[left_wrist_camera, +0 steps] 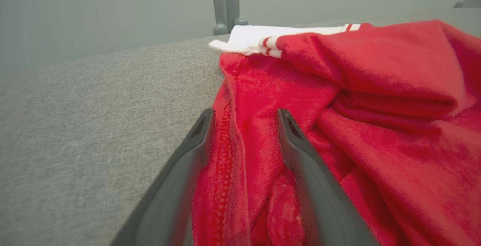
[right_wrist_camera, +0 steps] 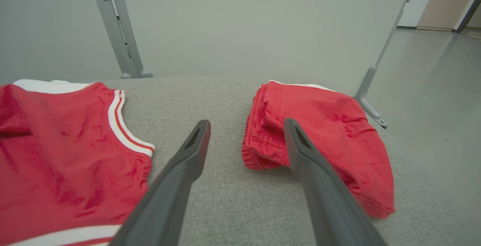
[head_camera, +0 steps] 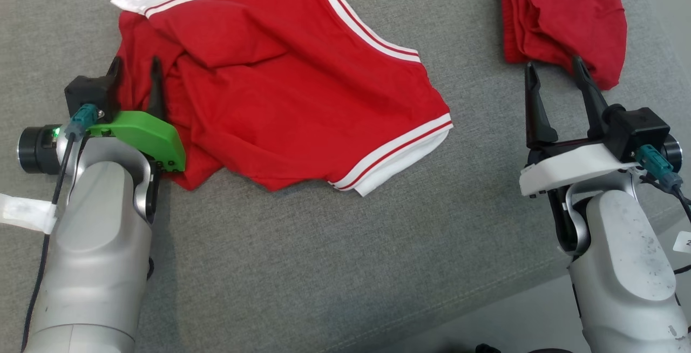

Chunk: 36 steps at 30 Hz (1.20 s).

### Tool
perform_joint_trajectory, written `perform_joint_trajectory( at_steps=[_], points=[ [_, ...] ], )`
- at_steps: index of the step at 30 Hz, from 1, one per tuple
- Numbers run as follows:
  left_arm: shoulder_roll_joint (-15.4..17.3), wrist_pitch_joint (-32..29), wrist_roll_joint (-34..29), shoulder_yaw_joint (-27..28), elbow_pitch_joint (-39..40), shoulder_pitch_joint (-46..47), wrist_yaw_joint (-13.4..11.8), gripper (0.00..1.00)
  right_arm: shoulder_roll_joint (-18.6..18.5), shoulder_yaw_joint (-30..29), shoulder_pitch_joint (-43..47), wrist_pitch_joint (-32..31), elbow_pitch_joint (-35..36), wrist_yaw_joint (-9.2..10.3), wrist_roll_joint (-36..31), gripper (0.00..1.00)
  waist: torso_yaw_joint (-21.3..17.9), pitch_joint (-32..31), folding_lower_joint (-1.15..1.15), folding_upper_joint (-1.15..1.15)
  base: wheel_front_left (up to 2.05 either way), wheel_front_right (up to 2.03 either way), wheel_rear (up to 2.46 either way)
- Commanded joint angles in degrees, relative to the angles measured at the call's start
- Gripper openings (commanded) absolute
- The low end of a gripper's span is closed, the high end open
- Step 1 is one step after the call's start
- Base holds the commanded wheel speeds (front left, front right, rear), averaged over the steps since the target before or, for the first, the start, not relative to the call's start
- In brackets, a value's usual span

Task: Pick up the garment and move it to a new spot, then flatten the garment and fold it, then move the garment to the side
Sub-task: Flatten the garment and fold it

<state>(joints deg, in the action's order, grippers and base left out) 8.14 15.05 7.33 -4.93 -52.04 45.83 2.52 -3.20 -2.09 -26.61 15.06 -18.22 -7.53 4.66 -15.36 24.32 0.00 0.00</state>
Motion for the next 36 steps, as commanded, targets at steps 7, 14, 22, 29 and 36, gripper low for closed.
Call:
perform_joint_trajectory(
  at_steps=[7,14,22,29,36],
  points=[
    [0.3,0.2,0.2,2.5,7.4,2.1,-0.2,0.0,0.1,-3.4,1.7,0.1,0.8,0.09,0.2,1.0,0.7,1.3,0.0,0.0,0.0,0.0,0.0],
    [3.4,0.2,-0.8,7.6,15.6,2.0,-1.2,0.0,0.2,-4.6,1.6,0.1,-0.1,0.09,0.5,1.0,2.7,0.6,0.0,0.0,0.0,0.0,0.0],
    [10.3,0.2,-2.6,8.7,8.3,8.2,0.1,0.49,0.2,-2.4,1.7,0.1,-1.4,0.09,1.2,1.0,1.9,-0.4,0.0,0.0,0.0,0.0,0.0],
    [7.2,0.2,-2.0,8.6,6.9,3.4,0.0,1.0,0.2,-3.9,3.1,0.1,-2.4,0.09,0.8,1.0,2.3,-2.8,0.0,0.0,0.0,0.0,0.0],
    [-0.2,0.2,-0.6,8.4,13.5,-5.6,1.7,1.0,0.2,-5.3,4.3,0.2,-2.7,0.09,0.1,1.0,4.2,-5.7,0.0,0.0,0.0,0.0,0.0]
  ],
)
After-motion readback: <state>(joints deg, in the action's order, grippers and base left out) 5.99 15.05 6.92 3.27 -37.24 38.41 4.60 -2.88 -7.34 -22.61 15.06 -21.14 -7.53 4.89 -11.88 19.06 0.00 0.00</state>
